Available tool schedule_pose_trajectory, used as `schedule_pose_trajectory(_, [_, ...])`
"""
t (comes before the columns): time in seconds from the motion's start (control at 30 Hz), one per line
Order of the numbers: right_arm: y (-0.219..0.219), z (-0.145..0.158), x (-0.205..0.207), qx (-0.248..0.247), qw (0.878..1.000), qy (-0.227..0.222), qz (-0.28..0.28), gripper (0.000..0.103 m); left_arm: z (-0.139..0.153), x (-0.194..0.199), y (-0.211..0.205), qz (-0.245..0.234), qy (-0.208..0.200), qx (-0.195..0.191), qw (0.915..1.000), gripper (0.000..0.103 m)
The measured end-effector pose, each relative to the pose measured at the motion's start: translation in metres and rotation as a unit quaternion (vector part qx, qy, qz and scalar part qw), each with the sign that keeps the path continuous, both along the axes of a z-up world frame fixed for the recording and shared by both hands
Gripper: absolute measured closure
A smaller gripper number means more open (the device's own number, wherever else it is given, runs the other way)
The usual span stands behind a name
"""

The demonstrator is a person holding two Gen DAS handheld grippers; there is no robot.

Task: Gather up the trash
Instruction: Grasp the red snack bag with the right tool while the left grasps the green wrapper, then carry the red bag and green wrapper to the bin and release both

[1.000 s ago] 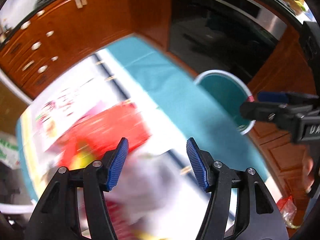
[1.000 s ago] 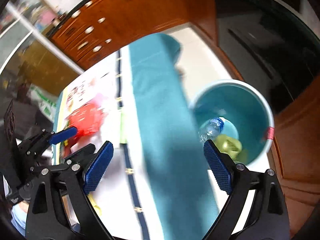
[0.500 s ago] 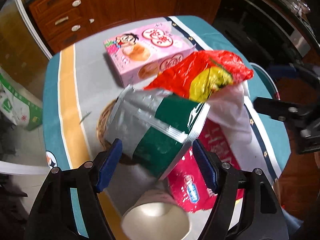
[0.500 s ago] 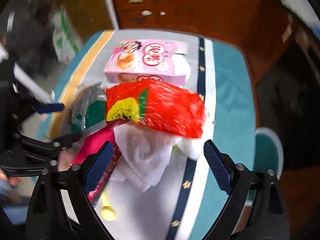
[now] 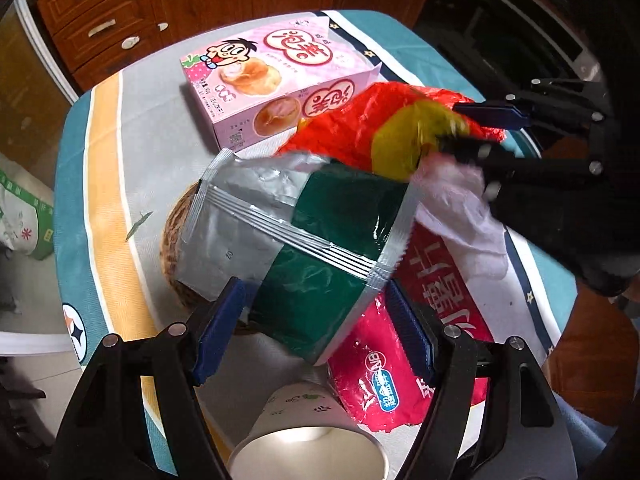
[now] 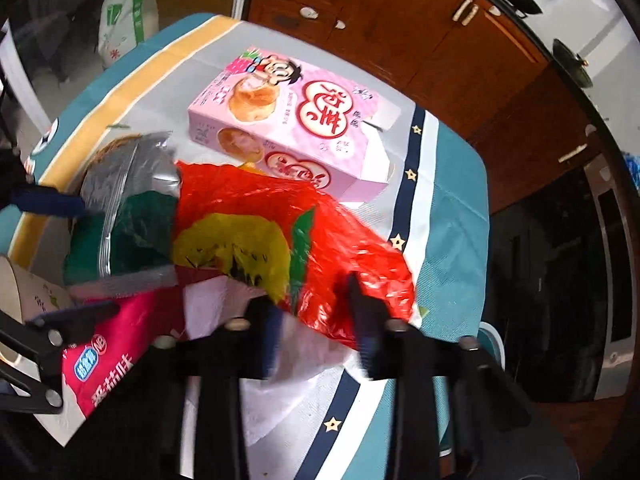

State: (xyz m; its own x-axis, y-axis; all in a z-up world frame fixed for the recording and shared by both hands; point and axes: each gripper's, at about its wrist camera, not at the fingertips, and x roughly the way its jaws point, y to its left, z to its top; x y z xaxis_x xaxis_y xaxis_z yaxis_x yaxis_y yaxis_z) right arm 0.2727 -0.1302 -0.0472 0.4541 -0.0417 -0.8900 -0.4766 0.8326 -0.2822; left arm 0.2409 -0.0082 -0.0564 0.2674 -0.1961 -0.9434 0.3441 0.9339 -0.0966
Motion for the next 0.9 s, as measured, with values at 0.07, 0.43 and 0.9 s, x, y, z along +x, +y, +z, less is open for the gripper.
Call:
schedule_pose_trajectory(0.07, [-0.003, 0.007, 0.002, 0.017, 1.000, -0.005, -0.010, 0.088, 0.000, 0.001, -0.002, 0.000, -0.002, 0.005, 1.0000, 0.029])
schedule_pose_trajectory(0.43, [-0.027, 0.052, -0.010, 0.087, 0.995, -0.021, -0.039, 0.097, 0.004, 0.015, 0.003, 0.040, -0.036, 0.002, 0.9986, 0.029])
schedule_pose_trajectory(0.9, [-0.051, 0.069, -0.021, 0.178, 0.981, -0.002, -0.076, 0.098, 0.060, -0.005, 0.016, 0.042, -0.101, -0.034, 0.9934, 0.089])
